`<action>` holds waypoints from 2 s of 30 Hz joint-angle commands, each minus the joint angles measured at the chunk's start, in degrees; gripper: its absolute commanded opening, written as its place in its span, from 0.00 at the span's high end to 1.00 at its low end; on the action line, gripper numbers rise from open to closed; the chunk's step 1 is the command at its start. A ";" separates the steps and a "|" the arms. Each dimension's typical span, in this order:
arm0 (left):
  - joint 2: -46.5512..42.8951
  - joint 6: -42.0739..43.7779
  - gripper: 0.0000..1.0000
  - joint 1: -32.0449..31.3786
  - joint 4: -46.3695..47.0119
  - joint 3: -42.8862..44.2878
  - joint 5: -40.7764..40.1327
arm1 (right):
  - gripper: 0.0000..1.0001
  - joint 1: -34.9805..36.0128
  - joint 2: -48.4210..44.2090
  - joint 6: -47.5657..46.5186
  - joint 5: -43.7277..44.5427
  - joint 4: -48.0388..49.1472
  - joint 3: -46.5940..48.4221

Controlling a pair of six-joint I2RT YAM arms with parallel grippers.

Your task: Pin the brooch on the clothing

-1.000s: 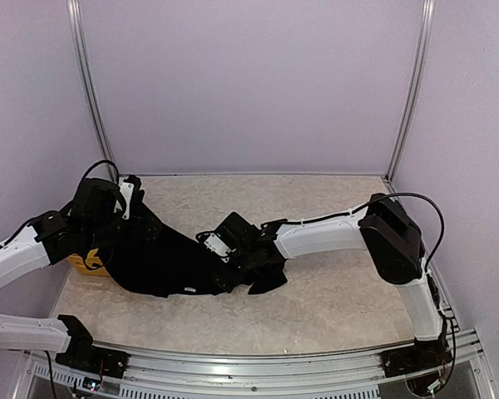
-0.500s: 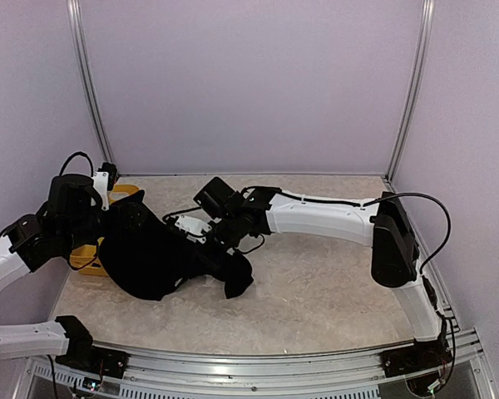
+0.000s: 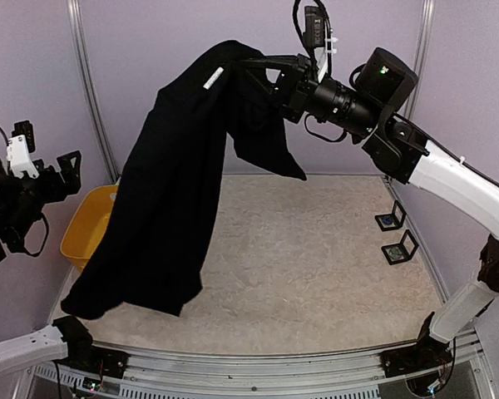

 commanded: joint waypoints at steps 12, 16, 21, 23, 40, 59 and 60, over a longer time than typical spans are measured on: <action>11.57 -5.20 0.07 -6.84 -2.98 -3.52 14.50 | 0.85 -19.74 5.65 24.99 31.57 -19.01 -35.96; 16.06 -2.76 0.05 -19.75 0.23 -6.86 13.47 | 0.35 -22.98 12.98 18.31 36.39 -30.12 -29.22; 23.55 -1.18 0.03 -28.07 4.06 -9.38 16.40 | 0.27 -21.56 14.64 11.10 48.96 -43.23 -21.47; 26.35 -0.28 0.03 -29.74 6.16 -10.33 18.30 | 0.26 -20.99 12.41 10.70 51.55 -46.55 -22.53; 81.94 26.11 0.30 -44.49 21.11 15.04 30.36 | 0.36 -20.91 6.84 9.82 50.16 -45.58 -42.86; 75.90 16.45 0.15 -11.75 26.44 5.08 10.77 | 0.41 0.72 2.47 24.00 35.92 -43.82 -44.90; 73.74 17.94 0.09 -11.54 27.99 4.29 12.00 | 0.41 0.69 1.91 24.68 38.61 -44.44 -44.88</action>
